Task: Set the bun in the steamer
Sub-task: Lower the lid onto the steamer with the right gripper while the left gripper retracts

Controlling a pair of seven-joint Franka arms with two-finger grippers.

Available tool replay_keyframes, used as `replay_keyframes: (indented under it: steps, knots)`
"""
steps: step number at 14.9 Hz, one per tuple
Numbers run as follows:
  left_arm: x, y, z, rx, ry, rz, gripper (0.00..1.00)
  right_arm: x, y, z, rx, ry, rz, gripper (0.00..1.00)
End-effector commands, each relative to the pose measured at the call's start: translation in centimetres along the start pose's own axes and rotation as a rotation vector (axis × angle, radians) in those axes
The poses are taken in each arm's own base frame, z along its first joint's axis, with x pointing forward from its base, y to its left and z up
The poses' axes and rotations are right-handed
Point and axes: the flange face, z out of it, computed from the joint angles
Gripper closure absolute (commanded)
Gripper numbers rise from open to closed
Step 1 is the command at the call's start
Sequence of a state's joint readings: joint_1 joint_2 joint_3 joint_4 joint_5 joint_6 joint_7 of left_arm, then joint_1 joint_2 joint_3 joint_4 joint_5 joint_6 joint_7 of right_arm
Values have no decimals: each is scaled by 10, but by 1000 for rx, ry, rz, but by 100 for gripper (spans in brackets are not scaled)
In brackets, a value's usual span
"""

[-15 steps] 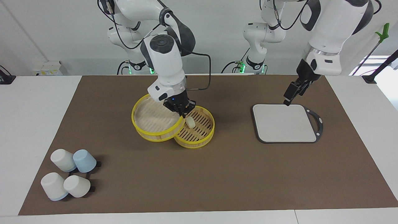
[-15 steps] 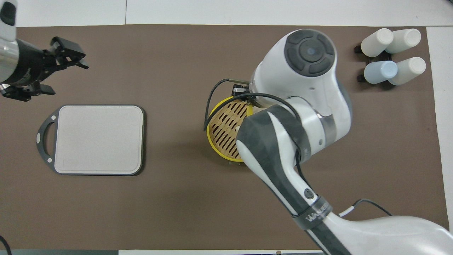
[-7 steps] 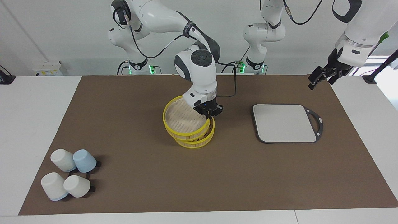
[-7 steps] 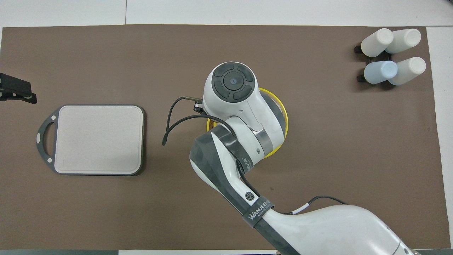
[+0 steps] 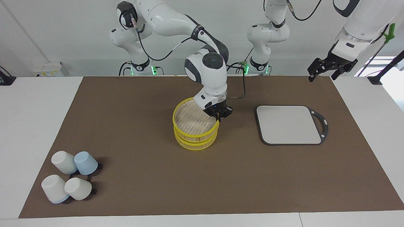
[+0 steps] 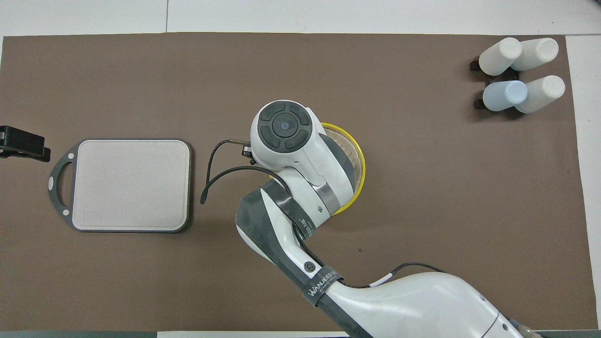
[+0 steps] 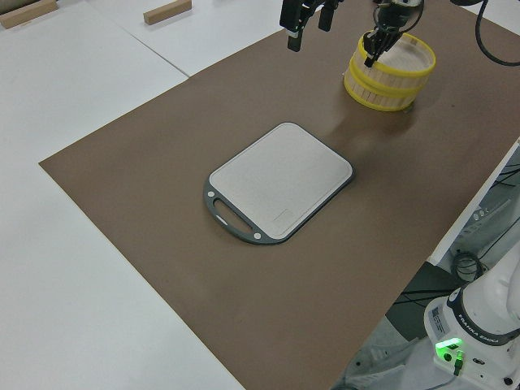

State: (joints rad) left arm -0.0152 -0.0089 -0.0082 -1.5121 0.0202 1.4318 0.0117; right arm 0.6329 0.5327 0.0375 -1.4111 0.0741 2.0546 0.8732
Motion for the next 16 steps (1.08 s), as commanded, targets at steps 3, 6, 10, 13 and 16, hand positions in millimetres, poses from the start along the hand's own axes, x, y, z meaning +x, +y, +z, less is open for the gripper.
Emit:
replay_keyframes:
  steps: [3, 6, 10, 13, 16]
  knots:
    - [-37, 10, 17, -1, -16, 50, 0, 8, 4, 1, -5, 22, 20, 100]
    - [-18, 23, 13, -10, -8, 77, 0, 13, 9, -1, -14, 26, 23, 100]
    - [-22, 31, 21, -7, -30, 91, 0, 16, 11, 0, -16, 29, 26, 100]
    - [-21, 31, 23, -6, -27, 93, 0, 14, 11, 5, -18, 27, 23, 100]
    - [-13, 32, 22, -5, 5, 83, 0, 8, 11, 13, -19, 26, 17, 100]
